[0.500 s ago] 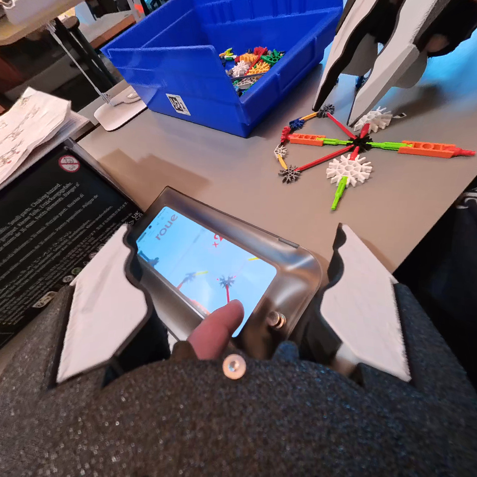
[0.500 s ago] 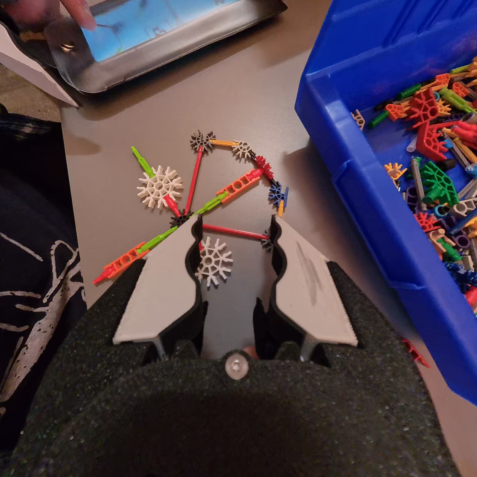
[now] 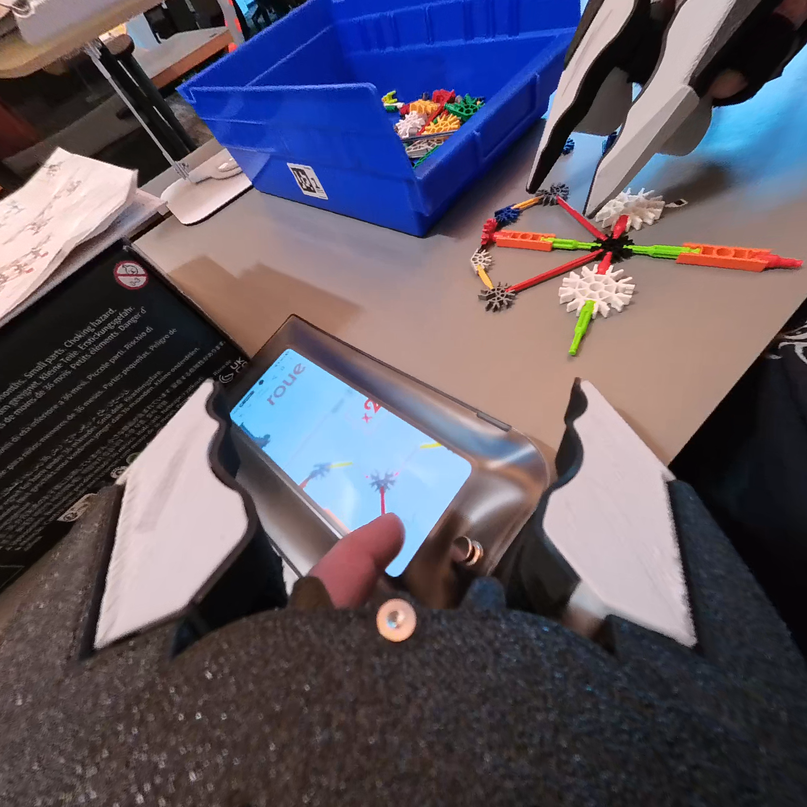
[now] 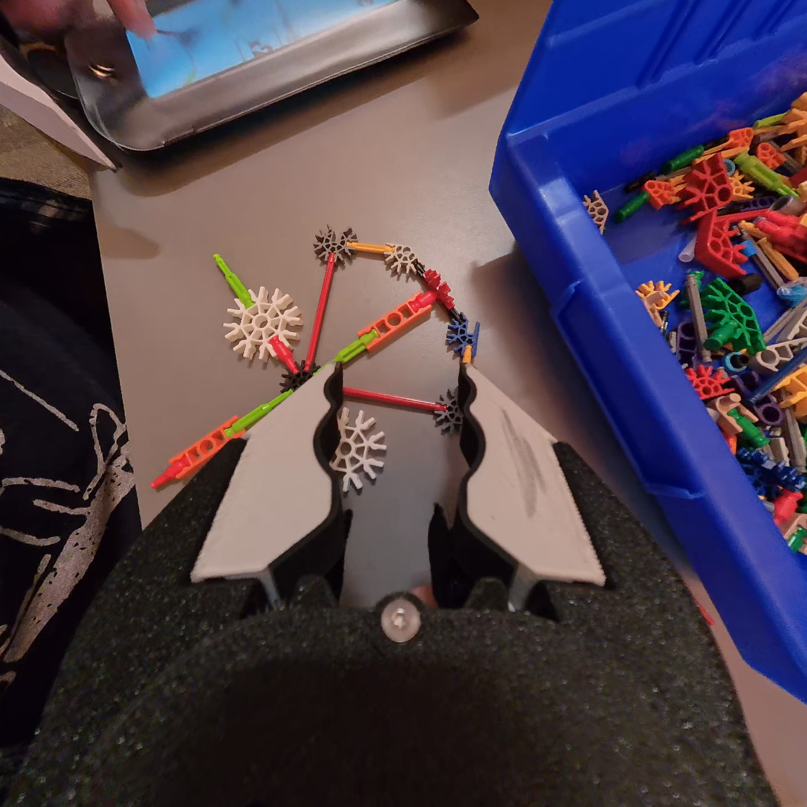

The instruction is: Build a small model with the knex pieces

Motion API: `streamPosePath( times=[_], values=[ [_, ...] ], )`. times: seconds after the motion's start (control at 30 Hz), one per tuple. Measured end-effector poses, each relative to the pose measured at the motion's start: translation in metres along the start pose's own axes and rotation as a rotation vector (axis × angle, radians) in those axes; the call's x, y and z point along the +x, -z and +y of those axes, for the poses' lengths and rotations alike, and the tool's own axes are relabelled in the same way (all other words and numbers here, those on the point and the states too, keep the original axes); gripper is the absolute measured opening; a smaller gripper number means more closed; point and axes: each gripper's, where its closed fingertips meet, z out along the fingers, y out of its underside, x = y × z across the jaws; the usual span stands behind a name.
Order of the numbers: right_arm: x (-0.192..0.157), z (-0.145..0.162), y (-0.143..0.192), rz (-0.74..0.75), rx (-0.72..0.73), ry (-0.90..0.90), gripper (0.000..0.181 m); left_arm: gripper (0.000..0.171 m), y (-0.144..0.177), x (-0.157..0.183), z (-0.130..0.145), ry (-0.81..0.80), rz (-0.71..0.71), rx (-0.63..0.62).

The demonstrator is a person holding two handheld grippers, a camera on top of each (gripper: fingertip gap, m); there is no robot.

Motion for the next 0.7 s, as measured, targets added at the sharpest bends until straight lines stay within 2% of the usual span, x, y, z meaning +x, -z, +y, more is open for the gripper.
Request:
streamPosePath(
  times=[0.17, 0.37, 0.53, 0.7],
  values=[
    [0.000, -0.001, 0.001, -0.003, 0.001, 0.002, 0.052, 0.144, 0.002, 0.001, -0.004, -0.010, -0.009, 0.030],
    [-0.001, -0.005, 0.004, -0.009, 0.018, -0.002, 0.052, 0.143, 0.005, 0.012, -0.015, -0.035, 0.043, 0.061],
    [-0.002, -0.004, 0.002, -0.014, 0.017, -0.002, 0.052, 0.143, -0.003, 0.021, 0.001, -0.074, 0.089, -0.041],
    [0.000, -0.003, 0.002, -0.011, 0.016, -0.007, 0.052, 0.143, -0.003, 0.011, 0.004, -0.057, 0.058, -0.064]
  ],
)
